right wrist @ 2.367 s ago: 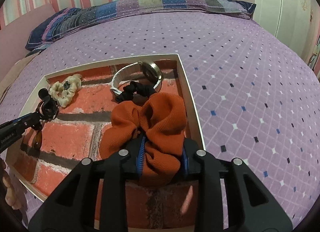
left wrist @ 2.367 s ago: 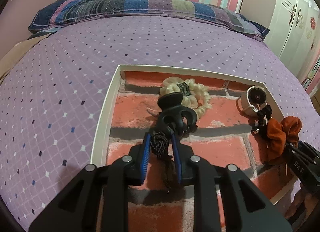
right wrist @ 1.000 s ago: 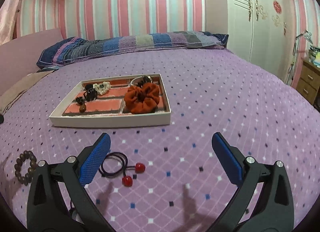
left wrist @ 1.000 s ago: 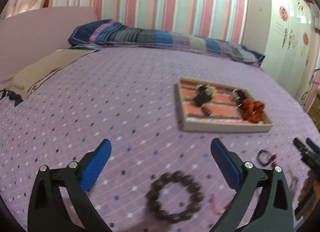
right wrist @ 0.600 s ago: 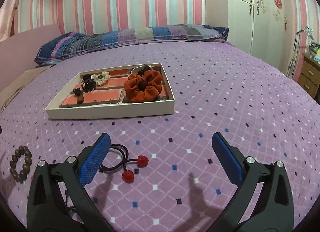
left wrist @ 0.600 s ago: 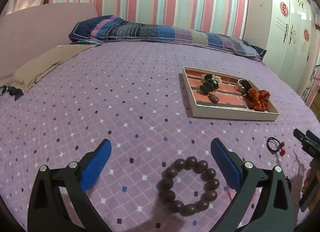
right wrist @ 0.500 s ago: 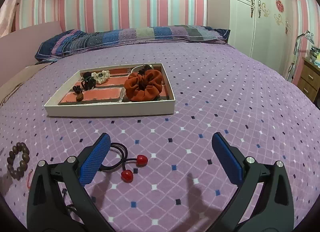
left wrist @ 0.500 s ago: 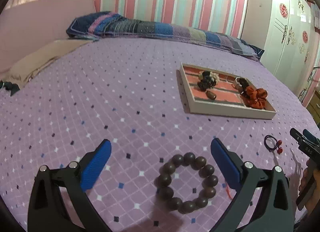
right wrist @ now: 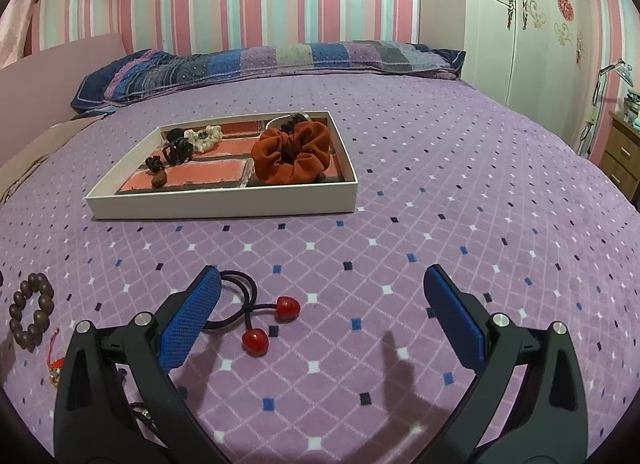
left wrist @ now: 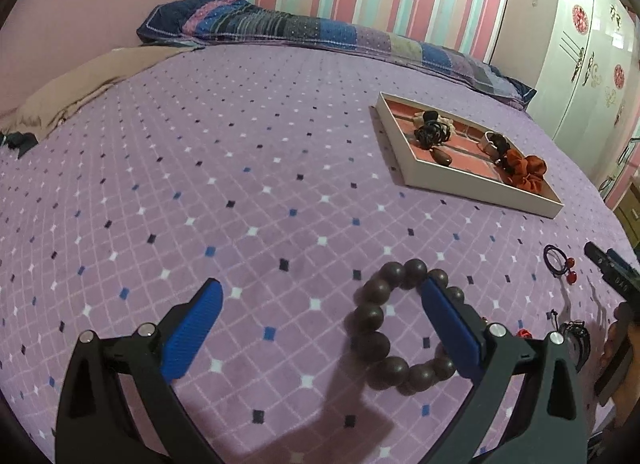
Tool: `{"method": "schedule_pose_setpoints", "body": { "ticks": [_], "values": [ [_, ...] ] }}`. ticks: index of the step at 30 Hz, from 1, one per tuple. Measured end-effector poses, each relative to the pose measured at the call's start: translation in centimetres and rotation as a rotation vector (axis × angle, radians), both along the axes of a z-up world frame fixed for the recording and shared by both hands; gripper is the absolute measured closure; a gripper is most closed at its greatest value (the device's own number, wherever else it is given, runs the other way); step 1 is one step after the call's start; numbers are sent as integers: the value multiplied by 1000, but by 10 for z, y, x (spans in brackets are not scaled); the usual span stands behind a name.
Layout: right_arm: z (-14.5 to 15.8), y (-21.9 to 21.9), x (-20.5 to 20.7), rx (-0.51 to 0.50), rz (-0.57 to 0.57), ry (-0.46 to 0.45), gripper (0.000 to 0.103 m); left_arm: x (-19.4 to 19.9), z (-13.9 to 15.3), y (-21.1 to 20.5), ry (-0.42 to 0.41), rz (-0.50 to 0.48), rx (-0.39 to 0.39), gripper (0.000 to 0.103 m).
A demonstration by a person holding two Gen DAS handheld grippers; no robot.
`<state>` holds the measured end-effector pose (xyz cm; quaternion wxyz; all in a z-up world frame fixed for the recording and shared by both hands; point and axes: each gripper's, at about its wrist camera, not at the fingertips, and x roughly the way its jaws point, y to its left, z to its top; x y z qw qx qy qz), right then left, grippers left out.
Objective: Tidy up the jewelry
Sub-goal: 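Grasp the bead bracelet with the left tool while the right grasps the red-ball hair tie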
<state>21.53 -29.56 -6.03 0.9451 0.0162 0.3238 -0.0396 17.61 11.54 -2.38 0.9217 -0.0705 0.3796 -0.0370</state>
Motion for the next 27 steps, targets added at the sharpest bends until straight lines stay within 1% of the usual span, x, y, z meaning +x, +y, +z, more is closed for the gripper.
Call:
{"method": "schedule_pose_setpoints", "body": {
  "ticks": [6,11,18,24,27],
  "values": [
    [-9,5,4,-19,9,27,4,4,-3,-7,12,-7,-17,6],
    [-15,8,12,-21,22,63,5,7,-9,-20,19,-36,30,6],
    [-20,14,19,-34,37,93,5,13,-16,-31,21,-53,65,6],
    [-23,19,24,-41,47,109,10,18,-24,-39,31,-80,77,6],
    [-25,20,26,-42,52,118,17,20,-27,-44,35,-99,82,8]
  ]
}}
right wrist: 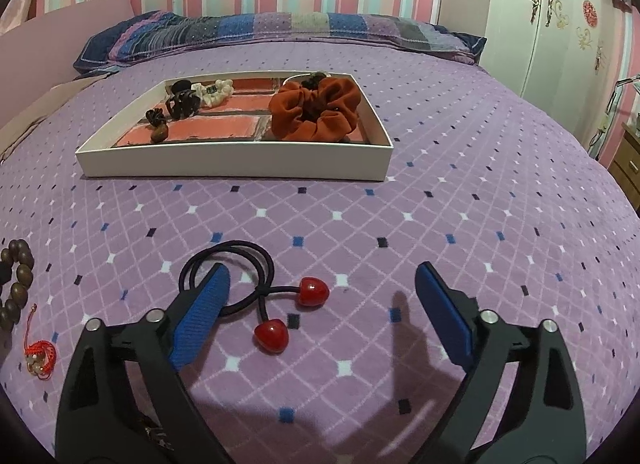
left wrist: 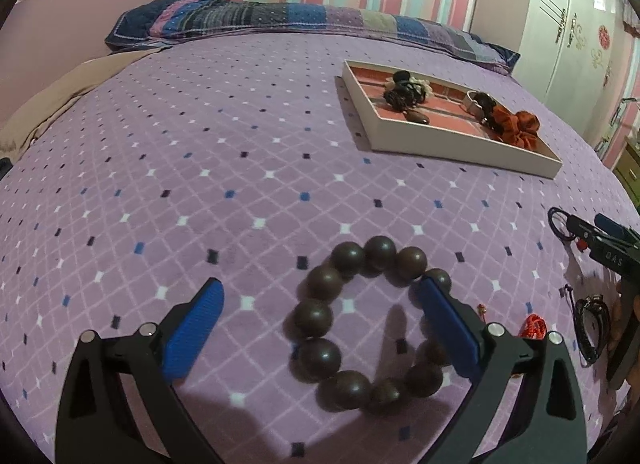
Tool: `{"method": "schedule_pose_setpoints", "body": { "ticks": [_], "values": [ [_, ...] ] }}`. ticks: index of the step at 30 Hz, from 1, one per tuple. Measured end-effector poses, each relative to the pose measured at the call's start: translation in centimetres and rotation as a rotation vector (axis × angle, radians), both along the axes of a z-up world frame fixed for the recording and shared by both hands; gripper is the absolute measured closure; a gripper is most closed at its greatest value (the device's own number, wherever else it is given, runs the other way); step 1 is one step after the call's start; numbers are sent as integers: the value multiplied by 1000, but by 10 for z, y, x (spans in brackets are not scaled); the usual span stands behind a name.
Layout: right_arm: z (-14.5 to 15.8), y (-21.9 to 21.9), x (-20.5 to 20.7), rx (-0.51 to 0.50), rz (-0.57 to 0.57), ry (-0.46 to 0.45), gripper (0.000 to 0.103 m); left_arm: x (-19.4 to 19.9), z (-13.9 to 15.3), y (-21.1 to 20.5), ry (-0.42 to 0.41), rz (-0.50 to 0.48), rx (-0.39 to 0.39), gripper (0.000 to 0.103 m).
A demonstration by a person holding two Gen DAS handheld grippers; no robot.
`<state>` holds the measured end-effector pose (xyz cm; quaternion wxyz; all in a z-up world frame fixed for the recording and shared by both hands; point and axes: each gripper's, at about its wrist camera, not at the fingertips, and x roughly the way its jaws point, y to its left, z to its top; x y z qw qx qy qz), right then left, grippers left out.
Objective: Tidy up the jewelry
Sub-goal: 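Grasp the bead bracelet with the left tool while the right grasps the red-ball hair tie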
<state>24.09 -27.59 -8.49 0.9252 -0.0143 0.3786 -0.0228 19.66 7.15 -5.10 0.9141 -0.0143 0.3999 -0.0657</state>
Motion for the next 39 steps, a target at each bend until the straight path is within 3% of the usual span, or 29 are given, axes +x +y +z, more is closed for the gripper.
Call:
{"method": "schedule_pose_setpoints", "body": {
  "ticks": [4,10,14,21,25,36,39],
  "values": [
    [-4,2,3,1,12,20,27,3,-2,-6,0,-2,27,18],
    [-6,4,5,23,41,34,46,8,-1,-4,-6,-6,6,38],
    [-5,7,5,34,63,35,58,9,-1,-6,-9,-10,12,39],
    [-5,7,5,64,71,34,69,10,-1,-7,-8,-19,-1,44],
    [-3,6,4,74,71,27,82,10,0,-8,-5,-34,-14,53],
    [-1,4,2,91,66,11,83,10,1,-7,3,-47,-44,62],
    [0,6,1,91,71,6,83,10,1,-5,4,-40,-51,72]
  ]
}}
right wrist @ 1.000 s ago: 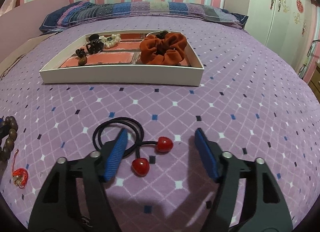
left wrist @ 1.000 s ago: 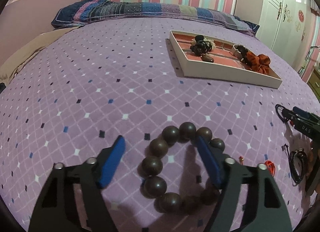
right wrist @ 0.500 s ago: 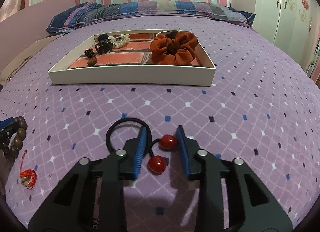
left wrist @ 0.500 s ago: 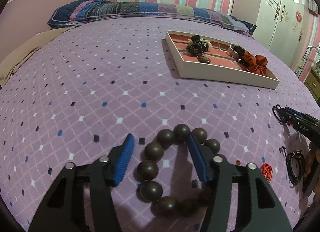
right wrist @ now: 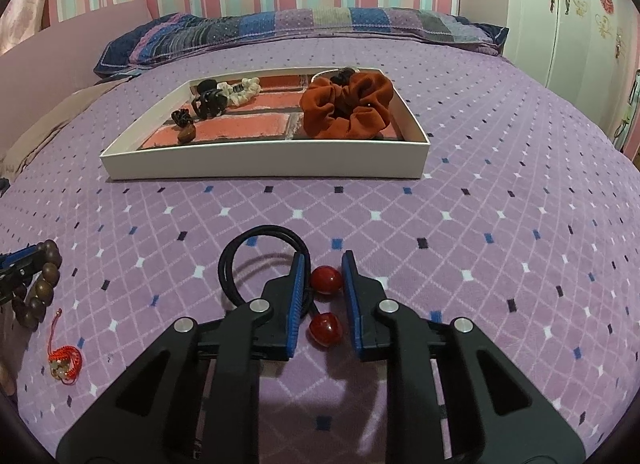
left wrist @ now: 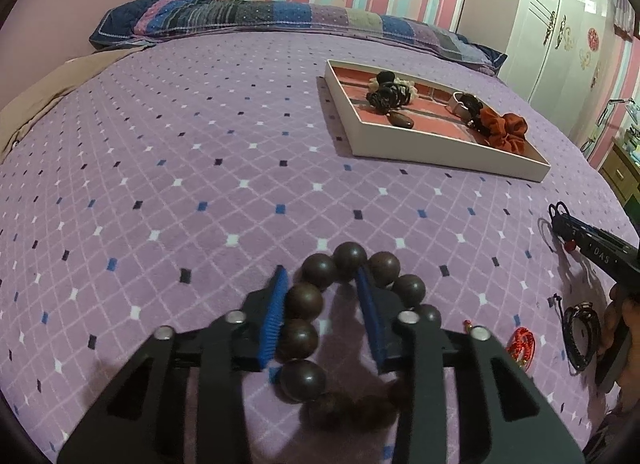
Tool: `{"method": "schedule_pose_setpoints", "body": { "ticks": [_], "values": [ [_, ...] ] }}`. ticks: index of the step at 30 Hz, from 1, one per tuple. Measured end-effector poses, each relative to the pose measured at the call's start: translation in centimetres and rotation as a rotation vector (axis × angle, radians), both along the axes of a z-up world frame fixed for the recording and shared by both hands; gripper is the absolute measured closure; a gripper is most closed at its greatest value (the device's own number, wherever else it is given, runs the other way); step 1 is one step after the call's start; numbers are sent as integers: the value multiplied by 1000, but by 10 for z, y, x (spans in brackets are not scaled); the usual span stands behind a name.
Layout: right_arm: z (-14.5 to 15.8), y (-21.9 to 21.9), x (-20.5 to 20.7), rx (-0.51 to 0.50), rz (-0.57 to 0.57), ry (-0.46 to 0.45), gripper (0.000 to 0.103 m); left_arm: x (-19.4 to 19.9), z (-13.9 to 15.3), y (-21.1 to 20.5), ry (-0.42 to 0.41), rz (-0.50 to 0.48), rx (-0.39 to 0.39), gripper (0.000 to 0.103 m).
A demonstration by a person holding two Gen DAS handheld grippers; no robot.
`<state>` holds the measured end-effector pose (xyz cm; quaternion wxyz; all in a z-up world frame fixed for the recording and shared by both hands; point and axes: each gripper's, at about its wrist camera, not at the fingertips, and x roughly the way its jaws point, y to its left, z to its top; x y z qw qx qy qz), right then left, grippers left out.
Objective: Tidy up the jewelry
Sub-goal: 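Grasp the bead bracelet with the left tool while the right grasps the red-ball hair tie, then carry the bead bracelet into the tray with the left tool while the right tool carries the hair tie there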
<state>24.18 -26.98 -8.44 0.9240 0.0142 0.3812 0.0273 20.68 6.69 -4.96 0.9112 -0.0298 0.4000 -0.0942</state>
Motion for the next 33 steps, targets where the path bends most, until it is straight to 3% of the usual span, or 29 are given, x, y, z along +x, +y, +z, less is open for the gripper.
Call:
{"method": "schedule_pose_setpoints", "body": {
  "ticks": [1,4,21,33],
  "values": [
    [0,0,0,-1,1,-1,83,0,0,2,3,7,-1,78],
    [1,1,-1,-2,3,-3,83,1,0,6,10,7,-27,78],
    [3,-1,-2,6,-1,-12,83,-1,7,0,-17,15,-1,79],
    [19,-6,-9,32,-5,-48,84,-8,46,-35,-108,-35,14,83]
  ]
}}
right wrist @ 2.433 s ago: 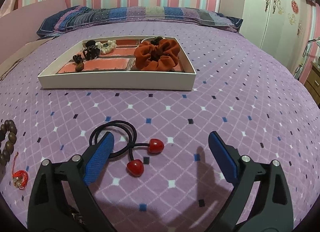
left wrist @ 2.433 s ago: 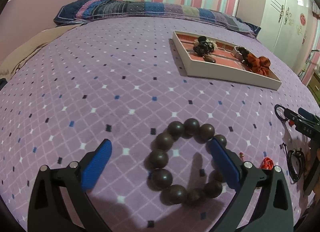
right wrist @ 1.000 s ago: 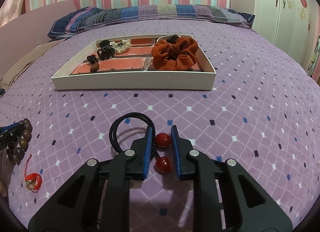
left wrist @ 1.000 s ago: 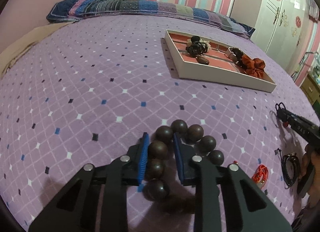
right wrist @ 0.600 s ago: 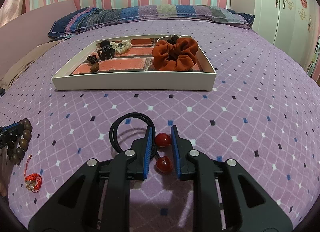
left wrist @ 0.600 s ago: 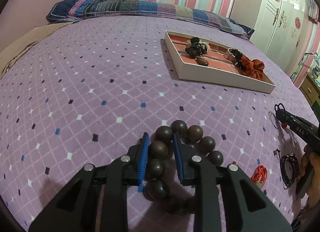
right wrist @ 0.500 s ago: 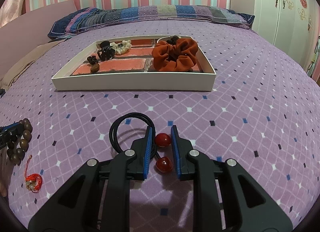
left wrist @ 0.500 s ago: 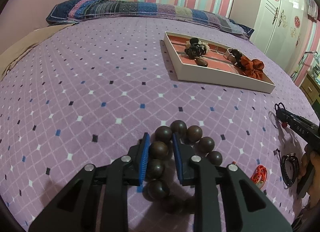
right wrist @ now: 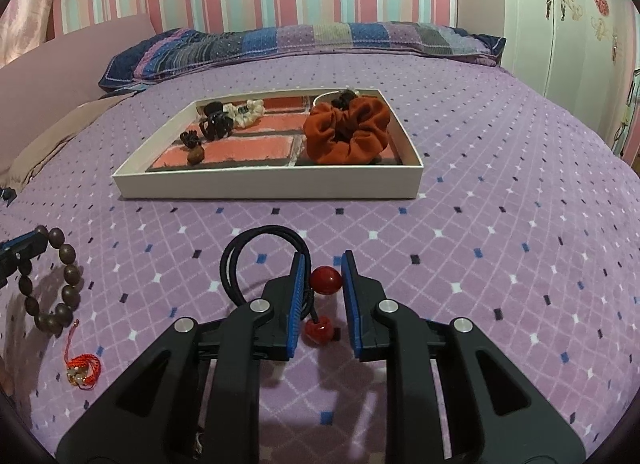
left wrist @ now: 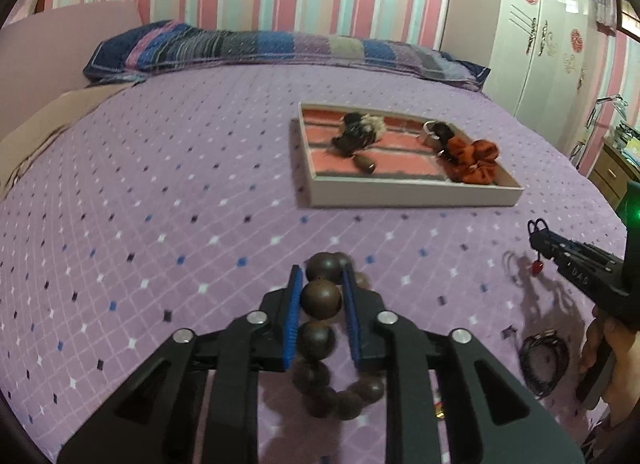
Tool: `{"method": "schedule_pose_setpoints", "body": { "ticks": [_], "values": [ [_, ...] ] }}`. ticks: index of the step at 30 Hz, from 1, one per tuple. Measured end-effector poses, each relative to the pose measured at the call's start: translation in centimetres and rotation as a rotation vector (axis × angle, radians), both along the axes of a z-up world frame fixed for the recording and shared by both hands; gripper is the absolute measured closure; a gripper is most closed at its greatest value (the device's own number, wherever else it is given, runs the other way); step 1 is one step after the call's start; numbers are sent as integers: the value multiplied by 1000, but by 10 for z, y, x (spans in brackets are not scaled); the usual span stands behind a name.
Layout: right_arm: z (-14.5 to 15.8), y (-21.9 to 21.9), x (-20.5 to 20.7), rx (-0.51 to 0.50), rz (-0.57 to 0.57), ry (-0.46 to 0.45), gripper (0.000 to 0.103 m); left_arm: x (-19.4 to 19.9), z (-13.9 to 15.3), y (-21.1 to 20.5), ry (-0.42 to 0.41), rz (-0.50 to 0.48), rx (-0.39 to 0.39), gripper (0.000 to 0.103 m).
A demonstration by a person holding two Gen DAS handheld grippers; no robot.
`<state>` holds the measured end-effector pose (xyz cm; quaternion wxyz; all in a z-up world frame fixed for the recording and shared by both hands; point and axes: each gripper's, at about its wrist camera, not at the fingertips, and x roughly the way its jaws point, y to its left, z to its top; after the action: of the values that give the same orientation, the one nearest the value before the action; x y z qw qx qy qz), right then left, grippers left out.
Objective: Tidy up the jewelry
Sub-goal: 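Carry the bead bracelet into the tray with the left tool while the right tool carries the hair tie there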
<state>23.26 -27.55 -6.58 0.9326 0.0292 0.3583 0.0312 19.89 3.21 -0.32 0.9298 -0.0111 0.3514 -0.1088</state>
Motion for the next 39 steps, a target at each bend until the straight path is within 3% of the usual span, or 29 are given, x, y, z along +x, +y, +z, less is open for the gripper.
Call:
{"method": "schedule_pose_setpoints", "body": {
  "ticks": [6,12,23,31,39],
  "values": [
    [5,-4,1,5,-6,0,84,0,22,-12,-46,-9,-10,83],
    [12,-4,7,4,6,-5,84,12,30,-14,-38,4,-60,83],
    [52,-13,44,-3,13,-43,84,46,82,-49,-122,-37,-52,83],
    [70,-15,94,-11,12,-59,84,100,100,-83,-136,-75,-52,83],
    [71,-22,167,-36,-1,-28,84,172,79,-112,-83,-107,-29,83]
  ]
}}
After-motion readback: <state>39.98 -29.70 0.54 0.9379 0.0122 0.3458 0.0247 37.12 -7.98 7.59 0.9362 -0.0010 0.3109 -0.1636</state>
